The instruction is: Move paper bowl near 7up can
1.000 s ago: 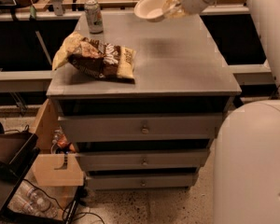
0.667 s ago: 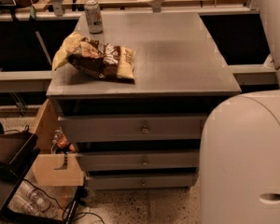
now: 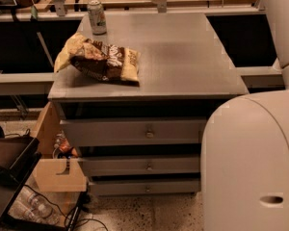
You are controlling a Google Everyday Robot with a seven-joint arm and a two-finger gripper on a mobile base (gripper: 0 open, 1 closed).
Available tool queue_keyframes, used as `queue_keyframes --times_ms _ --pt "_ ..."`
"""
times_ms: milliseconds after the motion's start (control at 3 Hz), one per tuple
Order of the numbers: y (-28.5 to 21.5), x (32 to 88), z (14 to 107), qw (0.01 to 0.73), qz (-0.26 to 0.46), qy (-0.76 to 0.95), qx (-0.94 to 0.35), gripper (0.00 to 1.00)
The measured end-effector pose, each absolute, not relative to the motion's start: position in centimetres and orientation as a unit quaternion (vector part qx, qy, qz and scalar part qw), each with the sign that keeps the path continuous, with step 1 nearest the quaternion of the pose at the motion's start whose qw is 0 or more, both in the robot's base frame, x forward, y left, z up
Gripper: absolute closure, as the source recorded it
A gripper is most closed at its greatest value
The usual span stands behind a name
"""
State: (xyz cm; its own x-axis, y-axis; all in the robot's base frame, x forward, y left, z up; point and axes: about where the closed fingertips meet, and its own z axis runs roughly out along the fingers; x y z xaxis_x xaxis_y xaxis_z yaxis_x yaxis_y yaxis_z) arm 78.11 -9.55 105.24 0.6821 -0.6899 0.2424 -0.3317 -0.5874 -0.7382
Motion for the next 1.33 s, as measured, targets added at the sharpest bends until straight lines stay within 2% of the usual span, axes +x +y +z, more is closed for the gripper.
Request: queue_keyframes --times_ms 333,1333 --pt "-9.1 79.3 103.9 0.355 -0.26 0.31 -0.843 1.0" --pt "-7.6 85.6 91.4 0.376 -0.175 0.395 -0.819 1.0"
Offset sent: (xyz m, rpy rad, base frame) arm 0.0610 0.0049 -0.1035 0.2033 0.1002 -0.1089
